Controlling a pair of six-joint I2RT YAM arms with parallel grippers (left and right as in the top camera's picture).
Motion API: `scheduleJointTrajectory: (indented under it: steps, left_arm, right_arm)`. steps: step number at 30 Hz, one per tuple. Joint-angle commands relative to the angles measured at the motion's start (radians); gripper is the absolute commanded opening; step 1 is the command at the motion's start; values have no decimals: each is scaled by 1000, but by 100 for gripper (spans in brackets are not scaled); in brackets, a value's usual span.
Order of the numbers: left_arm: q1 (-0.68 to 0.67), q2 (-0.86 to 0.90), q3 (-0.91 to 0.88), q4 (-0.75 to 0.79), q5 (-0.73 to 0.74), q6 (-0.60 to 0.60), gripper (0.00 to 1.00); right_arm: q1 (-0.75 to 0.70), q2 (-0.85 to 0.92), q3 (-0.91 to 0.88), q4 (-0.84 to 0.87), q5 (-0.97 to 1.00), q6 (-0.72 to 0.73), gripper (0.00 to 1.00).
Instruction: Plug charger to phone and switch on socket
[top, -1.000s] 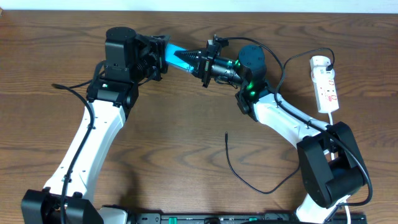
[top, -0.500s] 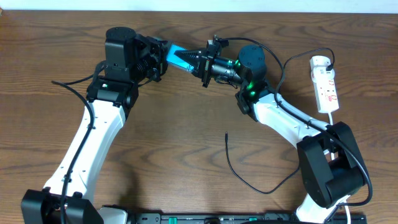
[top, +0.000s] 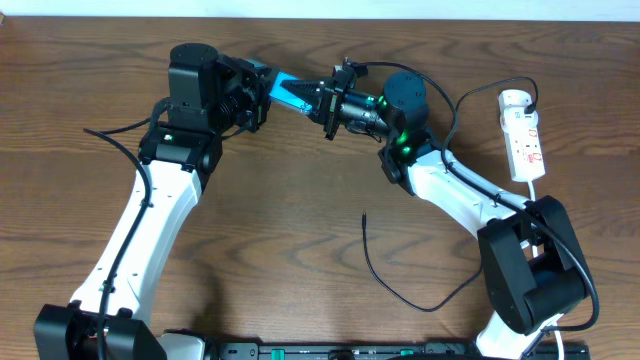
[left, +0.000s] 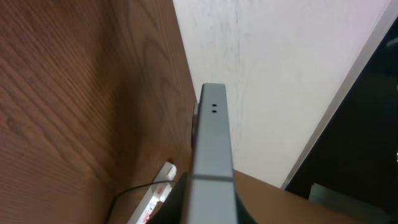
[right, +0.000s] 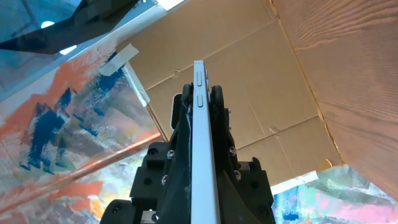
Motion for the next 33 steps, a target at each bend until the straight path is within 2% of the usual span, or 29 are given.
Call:
scheduleJointTrajectory:
  steps: [1, 14, 20, 24, 29, 33]
  left_arm:
    - [1, -8, -1, 0, 20, -5, 7]
    - [1, -8, -1, 0, 21, 22, 7]
    - [1, -8, -1, 0, 21, 22, 7]
    - [1, -8, -1, 0, 21, 22, 8]
    - [6, -8, -1, -1, 20, 30, 7]
    - [40, -8, -1, -13, 21, 56, 7]
  right_arm:
    - [16, -4, 11, 15, -46, -42, 2]
    - [16, -4, 11, 15, -46, -31, 2]
    - [16, -3, 11, 16, -46, -31, 37]
    - [16, -4, 11, 16, -46, -31, 54]
    - [16, -4, 11, 16, -47, -35, 84]
    - [16, -4, 11, 16, -48, -47, 95]
